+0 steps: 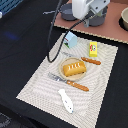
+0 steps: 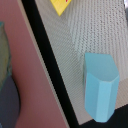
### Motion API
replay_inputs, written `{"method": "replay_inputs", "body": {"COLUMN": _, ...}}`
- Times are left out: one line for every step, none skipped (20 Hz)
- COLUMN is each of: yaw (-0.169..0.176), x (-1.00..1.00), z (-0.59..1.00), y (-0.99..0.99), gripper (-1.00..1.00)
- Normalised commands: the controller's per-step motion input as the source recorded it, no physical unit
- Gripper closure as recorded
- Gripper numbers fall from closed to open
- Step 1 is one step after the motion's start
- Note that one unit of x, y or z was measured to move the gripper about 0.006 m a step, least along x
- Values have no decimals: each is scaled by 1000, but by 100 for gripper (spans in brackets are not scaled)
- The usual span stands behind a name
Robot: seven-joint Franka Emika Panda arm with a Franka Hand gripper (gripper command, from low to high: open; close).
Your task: Interact with the objects in diverse but meaningful ways.
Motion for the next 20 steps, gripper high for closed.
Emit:
{"method": "replay_inputs", "body": {"yaw": -160, "x": 660, "z": 454, "y": 186, "gripper": -100}}
{"method": "replay_inputs", "body": {"yaw": -163, "x": 643, "z": 366, "y": 177, "gripper": -100}}
{"method": "replay_inputs", "body": {"yaw": -163, "x": 640, "z": 334, "y": 180, "gripper": -100}}
{"method": "replay_inputs", "body": {"yaw": -157, "x": 643, "z": 337, "y": 209, "gripper": -100}}
{"method": "replay_inputs", "body": {"yaw": -134, "x": 614, "z": 334, "y": 340, "gripper": -100}}
{"method": "replay_inputs", "body": {"yaw": -104, "x": 651, "z": 286, "y": 417, "gripper": -100}}
{"method": "replay_inputs", "body": {"yaw": -107, "x": 646, "z": 211, "y": 397, "gripper": -100}}
{"method": "replay_inputs", "body": {"yaw": -129, "x": 606, "z": 6, "y": 266, "gripper": -100}}
{"method": "replay_inputs", "body": {"yaw": -134, "x": 597, "z": -3, "y": 217, "gripper": -100}}
{"method": "replay_inputs", "body": {"yaw": -123, "x": 563, "z": -137, "y": 154, "gripper": -100}}
{"method": "replay_inputs", "body": {"yaw": -115, "x": 540, "z": -197, "y": 51, "gripper": -100}}
{"method": "replay_inputs", "body": {"yaw": -109, "x": 517, "z": -251, "y": 0, "gripper": -100}}
{"method": "replay_inputs", "body": {"yaw": -108, "x": 534, "z": -263, "y": 0, "gripper": -100}}
{"method": "replay_inputs", "body": {"yaw": -108, "x": 529, "z": -274, "y": 0, "gripper": -100}}
{"method": "replay_inputs", "body": {"yaw": -111, "x": 486, "z": -269, "y": 0, "gripper": -100}}
{"method": "replay_inputs", "body": {"yaw": -108, "x": 497, "z": -249, "y": 0, "gripper": -100}}
{"method": "replay_inputs", "body": {"yaw": -105, "x": 514, "z": -234, "y": 0, "gripper": -100}}
{"method": "replay_inputs", "body": {"yaw": -104, "x": 523, "z": -211, "y": -29, "gripper": -100}}
{"method": "replay_inputs", "body": {"yaw": -104, "x": 526, "z": -180, "y": -77, "gripper": -100}}
{"method": "replay_inputs", "body": {"yaw": -105, "x": 483, "z": -154, "y": -103, "gripper": -100}}
